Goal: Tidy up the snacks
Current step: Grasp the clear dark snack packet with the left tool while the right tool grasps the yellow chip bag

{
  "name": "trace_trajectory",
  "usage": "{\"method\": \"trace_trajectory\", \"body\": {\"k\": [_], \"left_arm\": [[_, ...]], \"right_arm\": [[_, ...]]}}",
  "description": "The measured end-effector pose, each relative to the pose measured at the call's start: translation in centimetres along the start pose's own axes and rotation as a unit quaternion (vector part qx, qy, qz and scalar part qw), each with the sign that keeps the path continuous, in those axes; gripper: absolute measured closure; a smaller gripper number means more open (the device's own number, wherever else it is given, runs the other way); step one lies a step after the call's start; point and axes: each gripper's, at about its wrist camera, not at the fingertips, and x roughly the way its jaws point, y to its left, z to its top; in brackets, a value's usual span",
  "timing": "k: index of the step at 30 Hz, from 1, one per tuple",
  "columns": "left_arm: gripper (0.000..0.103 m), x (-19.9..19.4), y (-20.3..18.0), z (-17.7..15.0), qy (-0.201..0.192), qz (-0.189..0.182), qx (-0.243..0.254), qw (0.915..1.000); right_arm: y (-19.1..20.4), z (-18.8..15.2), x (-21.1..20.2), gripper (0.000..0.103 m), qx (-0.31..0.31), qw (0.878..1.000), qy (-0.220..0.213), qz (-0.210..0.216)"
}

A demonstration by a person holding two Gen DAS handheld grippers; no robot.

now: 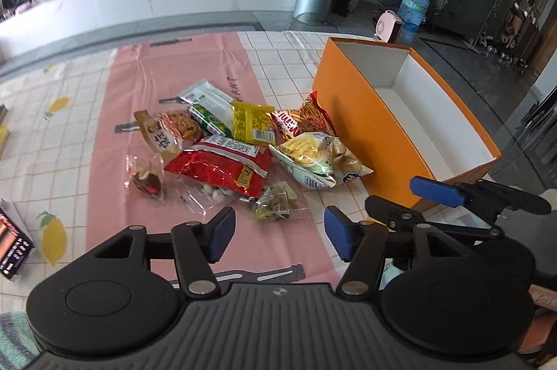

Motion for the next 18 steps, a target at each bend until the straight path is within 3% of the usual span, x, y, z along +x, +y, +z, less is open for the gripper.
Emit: {"method": "trace_trajectory", "body": {"k": [7,11,18], "left_arm": [[0.034,3.3,0.9,1.6,0.026,-0.004,-0.008,0.9996],[0.040,5.6,1.4,2.0,0.048,-0.017,-0.016,0.9986],[0.044,8.7,2.5,2.2,0.078,-0.027,-0.038,0.9959]], "right_arm": [[0.7,1.5,3.7,0.049,-0.059,0.998,-0.001,-0.002],[1.1,1.8,6.3,0.049,-0.087,0.996,0.005,-0.012],[1.0,2.1,10.4,0.039,-0.117,0.992,0.019,-0.030]]}}
